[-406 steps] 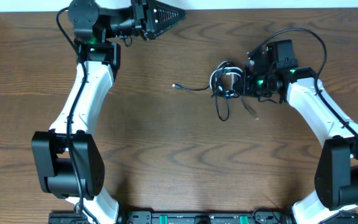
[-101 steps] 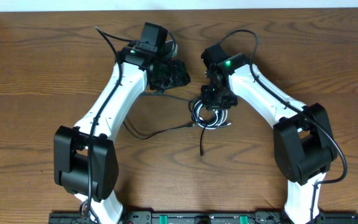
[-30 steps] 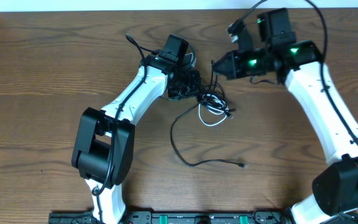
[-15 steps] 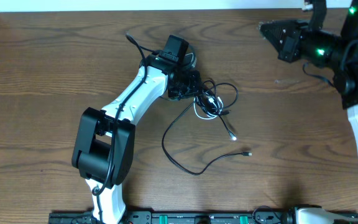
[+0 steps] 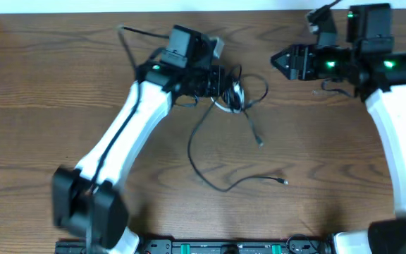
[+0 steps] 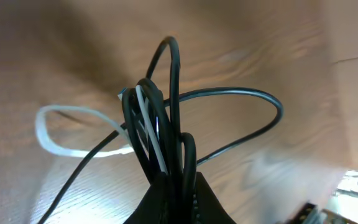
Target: Untangle cables
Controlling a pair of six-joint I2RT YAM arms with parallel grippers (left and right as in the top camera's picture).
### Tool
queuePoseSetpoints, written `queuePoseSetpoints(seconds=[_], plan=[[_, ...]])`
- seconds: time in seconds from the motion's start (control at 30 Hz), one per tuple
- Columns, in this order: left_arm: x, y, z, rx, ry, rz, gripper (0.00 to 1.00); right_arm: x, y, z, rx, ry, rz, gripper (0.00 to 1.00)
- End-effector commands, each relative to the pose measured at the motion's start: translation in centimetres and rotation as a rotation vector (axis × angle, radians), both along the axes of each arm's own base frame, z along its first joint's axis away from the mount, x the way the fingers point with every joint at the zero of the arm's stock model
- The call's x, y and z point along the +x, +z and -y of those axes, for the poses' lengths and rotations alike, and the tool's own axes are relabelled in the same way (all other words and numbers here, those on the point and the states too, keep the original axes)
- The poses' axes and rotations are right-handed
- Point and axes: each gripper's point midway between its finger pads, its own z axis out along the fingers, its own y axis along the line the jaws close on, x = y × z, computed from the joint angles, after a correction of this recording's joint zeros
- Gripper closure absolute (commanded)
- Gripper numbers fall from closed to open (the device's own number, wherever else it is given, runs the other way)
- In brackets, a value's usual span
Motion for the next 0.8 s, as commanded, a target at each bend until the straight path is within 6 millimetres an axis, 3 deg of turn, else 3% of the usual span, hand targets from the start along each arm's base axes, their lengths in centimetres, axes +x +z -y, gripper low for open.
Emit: queuePoseSetpoints(seconds=[0.0,0.1,0.3,0.53,0.77], plan=[[-0.6,5.9,0.1,-0.066,-0.034,0.136,0.93,0.1,-1.6,-2.0,-0.026,0.124,0.021,0.39],[-1.0,6.9,-0.1,-0.075,-0.034,0.159,0.93,0.1,-2.2,-3.4,-0.025,0.197,0.043,0.42],[-1.4,6.2,-0.2,-0.062,-0.033,0.126,0.93,0.6,-1.6,-4.3,-0.041,0.246,0.126,0.42],[-1.4,6.2,-0.2,-0.061,-0.033,0.123,0.93,0.0,-2.4,-6.2,-0.086,0.361,0.184,0.41],[-1.6,6.0,-0.3,-0.057,-0.033,0.113,0.93,0.4,-4.5,-8.0,-0.115,0.411,0.178,0.55]])
